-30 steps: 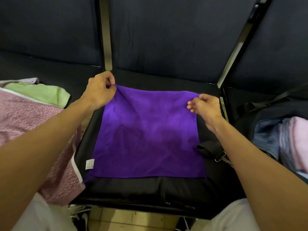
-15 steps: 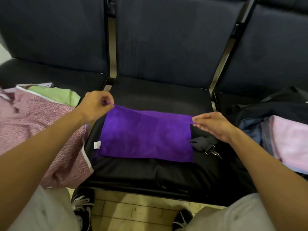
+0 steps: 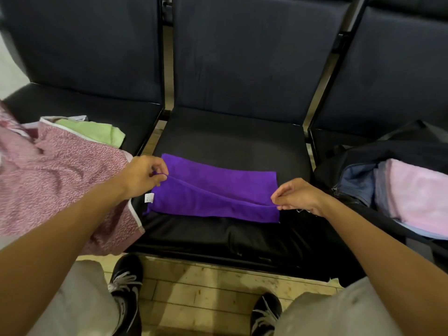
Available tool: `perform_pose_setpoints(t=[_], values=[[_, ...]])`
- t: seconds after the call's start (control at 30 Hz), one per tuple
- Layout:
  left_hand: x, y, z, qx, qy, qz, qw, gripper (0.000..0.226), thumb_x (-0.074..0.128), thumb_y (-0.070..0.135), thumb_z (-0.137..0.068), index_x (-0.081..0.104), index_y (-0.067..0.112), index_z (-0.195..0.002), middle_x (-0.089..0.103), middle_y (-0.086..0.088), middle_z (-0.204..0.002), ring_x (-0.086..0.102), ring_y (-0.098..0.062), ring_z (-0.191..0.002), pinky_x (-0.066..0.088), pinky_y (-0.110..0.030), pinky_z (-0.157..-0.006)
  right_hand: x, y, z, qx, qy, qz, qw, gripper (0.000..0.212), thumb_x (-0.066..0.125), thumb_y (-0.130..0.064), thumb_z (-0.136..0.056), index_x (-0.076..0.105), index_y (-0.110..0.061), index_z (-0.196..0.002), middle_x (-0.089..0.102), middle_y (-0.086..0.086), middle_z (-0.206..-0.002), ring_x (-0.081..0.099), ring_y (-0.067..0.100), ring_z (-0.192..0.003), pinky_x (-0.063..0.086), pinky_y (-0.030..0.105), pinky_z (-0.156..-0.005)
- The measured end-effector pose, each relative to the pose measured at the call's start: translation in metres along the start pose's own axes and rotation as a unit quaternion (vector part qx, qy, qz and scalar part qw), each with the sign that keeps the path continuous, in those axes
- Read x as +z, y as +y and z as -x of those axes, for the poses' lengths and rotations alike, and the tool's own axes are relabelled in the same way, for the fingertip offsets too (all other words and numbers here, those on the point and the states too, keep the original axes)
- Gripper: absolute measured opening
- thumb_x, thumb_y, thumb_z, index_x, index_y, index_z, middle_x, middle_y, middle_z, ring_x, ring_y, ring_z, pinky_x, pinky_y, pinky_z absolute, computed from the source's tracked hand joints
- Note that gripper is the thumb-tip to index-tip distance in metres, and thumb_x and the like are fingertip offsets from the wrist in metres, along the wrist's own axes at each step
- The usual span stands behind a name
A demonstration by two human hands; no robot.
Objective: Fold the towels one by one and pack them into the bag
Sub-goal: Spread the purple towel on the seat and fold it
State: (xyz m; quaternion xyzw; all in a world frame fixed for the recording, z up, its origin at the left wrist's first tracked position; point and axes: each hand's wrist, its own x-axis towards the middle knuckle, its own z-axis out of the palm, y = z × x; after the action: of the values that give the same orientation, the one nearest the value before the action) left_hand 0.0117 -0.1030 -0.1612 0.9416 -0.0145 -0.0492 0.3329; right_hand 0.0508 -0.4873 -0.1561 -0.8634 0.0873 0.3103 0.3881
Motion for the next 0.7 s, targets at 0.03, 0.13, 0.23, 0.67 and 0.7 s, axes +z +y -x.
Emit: perform_pose_setpoints(t=[0.03,0.13,0.23,0.67,0.7], values=[[0.000,-0.003,0.000,-0.006,-0.009,0.012,1.000,0.015,0.065,0.000,-0.088,0.063,0.015,-0.083,0.062,-0.004,-0.074,0.066,-0.017,-0.061,0.057,-0.032,-0.064,0.003,0.000,0.000,0.004,-0.005,0.017,1.000,0.006,0.073,-0.003,-0.086,0.074,-0.009,-0.086,0.074,0.009,-0.093,0.072,0.014,-0.079,0.058,0.022,-0.070],[-0.001,-0.013,0.002,-0.004,-0.038,-0.009,0.999,0.019,0.058,0.001,-0.092,0.056,0.018,-0.084,0.058,-0.005,-0.073,0.064,-0.022,-0.064,0.055,-0.035,-0.060,0.008,-0.003,0.002,0.014,-0.022,0.071,0.997,0.007,0.072,-0.005,-0.088,0.073,-0.011,-0.089,0.073,0.006,-0.095,0.071,0.013,-0.082,0.055,0.020,-0.066],[0.002,-0.019,0.004,-0.004,-0.058,-0.062,0.996,0.025,0.058,0.005,-0.093,0.051,0.025,-0.080,0.049,-0.002,-0.090,0.054,-0.019,-0.085,0.047,-0.034,-0.081,0.009,-0.006,0.002,0.014,-0.023,0.091,0.995,0.008,0.071,-0.005,-0.088,0.072,-0.013,-0.089,0.072,0.006,-0.096,0.070,0.013,-0.085,0.054,0.020,-0.067],[0.010,-0.017,0.000,-0.048,-0.102,-0.014,0.994,0.019,0.052,0.002,-0.096,0.050,0.016,-0.084,0.052,-0.004,-0.077,0.057,-0.016,-0.069,0.049,-0.028,-0.064,0.010,-0.011,-0.004,0.008,-0.020,0.103,0.994,0.008,0.071,-0.006,-0.088,0.071,-0.014,-0.088,0.072,0.006,-0.101,0.071,0.014,-0.086,0.054,0.021,-0.067],[0.011,-0.017,0.000,-0.053,-0.110,-0.004,0.992,0.019,0.052,0.000,-0.096,0.051,0.015,-0.084,0.054,-0.004,-0.074,0.058,-0.017,-0.067,0.051,-0.029,-0.064,0.009,-0.011,-0.004,0.009,-0.020,0.102,0.995,0.008,0.071,-0.006,-0.088,0.071,-0.014,-0.089,0.072,0.006,-0.100,0.070,0.014,-0.086,0.054,0.020,-0.066]])
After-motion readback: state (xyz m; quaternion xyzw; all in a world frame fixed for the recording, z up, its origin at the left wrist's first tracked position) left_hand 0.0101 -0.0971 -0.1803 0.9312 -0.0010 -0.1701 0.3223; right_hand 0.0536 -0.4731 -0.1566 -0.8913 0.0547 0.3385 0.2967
